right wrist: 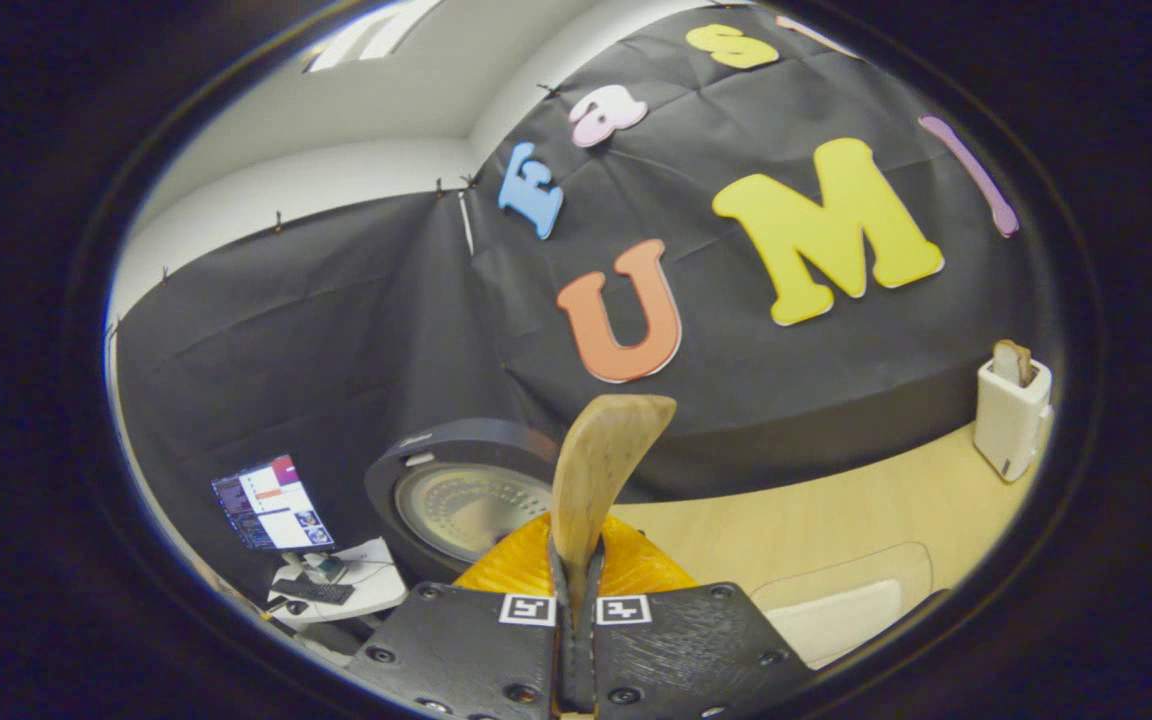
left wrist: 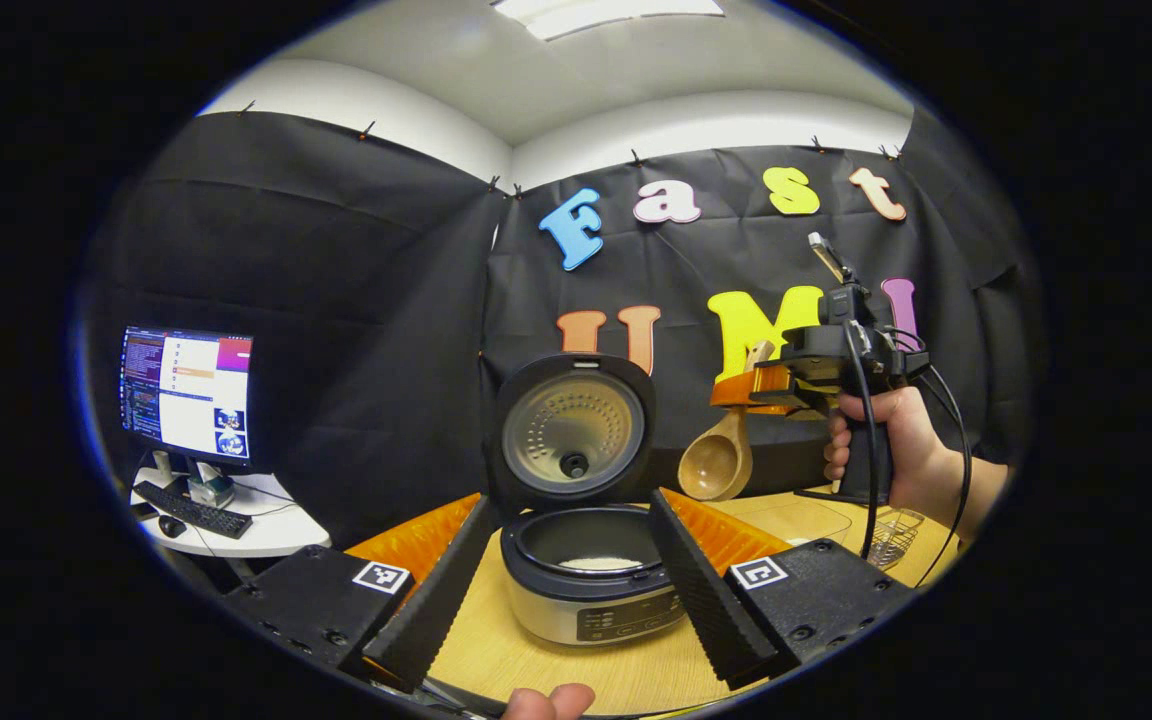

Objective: Close the left gripper, press the button to open the rice cooker; take a wooden spoon from the chopstick holder with the right hand, scoop a spoonful of rice and pour it into the rice cooker, then put the wooden spoon back into the chopstick holder.

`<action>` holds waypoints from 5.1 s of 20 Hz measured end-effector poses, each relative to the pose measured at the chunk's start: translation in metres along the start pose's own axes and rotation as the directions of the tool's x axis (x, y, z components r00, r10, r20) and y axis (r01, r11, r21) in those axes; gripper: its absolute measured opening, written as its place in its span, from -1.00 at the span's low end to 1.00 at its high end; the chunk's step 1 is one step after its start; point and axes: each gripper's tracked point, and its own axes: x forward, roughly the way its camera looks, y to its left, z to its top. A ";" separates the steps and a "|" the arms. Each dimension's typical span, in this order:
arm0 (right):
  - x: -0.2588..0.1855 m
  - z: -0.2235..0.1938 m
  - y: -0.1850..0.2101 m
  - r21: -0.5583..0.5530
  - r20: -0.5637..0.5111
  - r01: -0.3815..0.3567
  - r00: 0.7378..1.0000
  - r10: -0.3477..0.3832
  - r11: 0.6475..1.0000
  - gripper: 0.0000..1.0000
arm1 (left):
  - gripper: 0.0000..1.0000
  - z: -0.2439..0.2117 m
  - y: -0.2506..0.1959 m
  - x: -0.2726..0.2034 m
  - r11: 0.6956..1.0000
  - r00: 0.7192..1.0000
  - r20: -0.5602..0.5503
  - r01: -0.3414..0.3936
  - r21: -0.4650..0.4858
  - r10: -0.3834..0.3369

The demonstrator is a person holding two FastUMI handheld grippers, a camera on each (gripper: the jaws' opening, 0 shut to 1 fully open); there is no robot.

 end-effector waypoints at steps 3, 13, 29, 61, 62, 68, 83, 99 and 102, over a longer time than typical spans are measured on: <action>-0.028 0.014 -0.038 0.024 0.022 0.051 0.998 -0.051 0.998 -0.99 | 1.00 0.001 -0.016 0.003 1.000 1.000 0.005 0.020 0.022 -0.020; -0.130 0.047 -0.195 0.081 0.118 0.312 0.940 -0.320 0.946 -1.00 | 1.00 -0.004 -0.040 0.007 0.998 0.998 -0.012 0.056 0.041 -0.055; -0.186 -0.009 -0.306 -0.002 0.130 0.573 0.813 -0.568 0.819 -0.99 | 1.00 -0.009 -0.040 0.009 0.998 0.998 -0.030 0.061 0.028 -0.060; -0.188 -0.092 -0.344 0.021 0.042 0.613 0.789 -0.613 0.790 -0.68 | 1.00 -0.007 -0.045 0.011 0.997 0.997 -0.024 0.069 0.022 -0.068; -0.190 -0.093 -0.343 0.007 0.040 0.608 0.793 -0.608 0.794 -0.43 | 1.00 -0.007 -0.047 0.010 0.997 0.997 -0.023 0.069 0.023 -0.069; -0.204 -0.105 -0.337 -0.116 0.018 0.598 0.799 -0.601 0.793 0.69 | 1.00 -0.003 -0.057 0.008 0.996 0.997 -0.014 0.082 0.036 -0.081; -0.293 -0.095 -0.306 -0.290 0.143 0.576 0.815 -0.561 0.764 0.92 | 1.00 0.029 -0.100 0.002 1.000 0.997 0.071 0.017 -0.016 -0.016; -0.285 -0.087 -0.268 -0.351 0.174 0.410 0.912 -0.371 0.842 0.86 | 1.00 0.118 -0.063 0.117 0.992 0.995 -0.025 -0.091 0.085 0.094; -0.280 -0.085 -0.268 -0.344 0.180 0.404 0.914 -0.363 0.847 0.86 | 0.99 0.131 -0.049 0.148 0.991 0.992 -0.060 -0.102 0.090 0.108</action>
